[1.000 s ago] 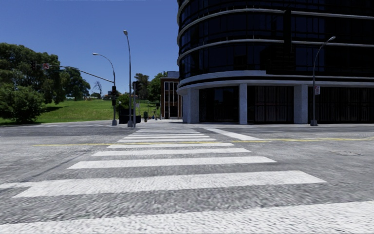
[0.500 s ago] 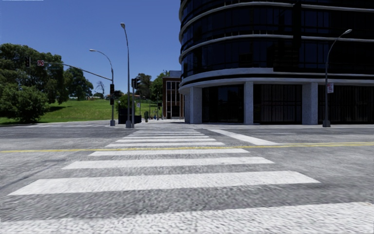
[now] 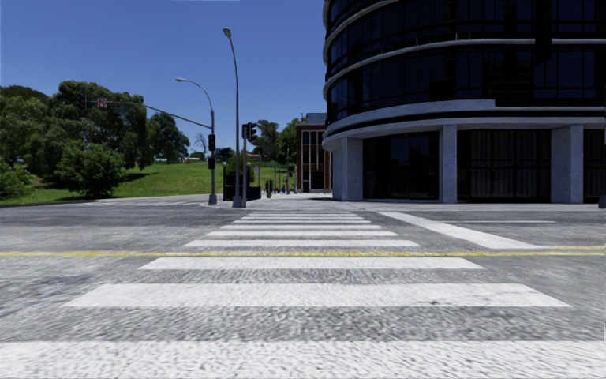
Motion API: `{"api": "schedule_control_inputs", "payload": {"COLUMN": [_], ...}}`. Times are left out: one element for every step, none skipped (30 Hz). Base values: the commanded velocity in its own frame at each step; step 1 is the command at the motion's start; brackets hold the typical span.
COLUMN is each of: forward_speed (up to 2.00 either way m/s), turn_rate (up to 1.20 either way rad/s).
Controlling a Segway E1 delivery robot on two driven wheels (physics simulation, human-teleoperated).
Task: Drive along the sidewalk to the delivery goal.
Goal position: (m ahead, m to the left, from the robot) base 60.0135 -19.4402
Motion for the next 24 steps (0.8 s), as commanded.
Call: {"api": "schedule_control_inputs", "payload": {"forward_speed": [2.0,2.0,2.0,2.0,2.0,2.0,2.0,2.0,2.0,2.0,2.0,2.0,2.0,2.0,2.0,2.0,2.0,2.0,2.0,2.0,2.0,2.0,2.0,2.0], "turn_rate": [0.0,0.0,0.0,0.0,0.0,0.0,0.0,0.0,0.0,0.0,0.0,0.0,0.0,0.0,0.0,0.0,0.0,0.0,0.0,0.0,0.0,0.0,0.0,0.0]}}
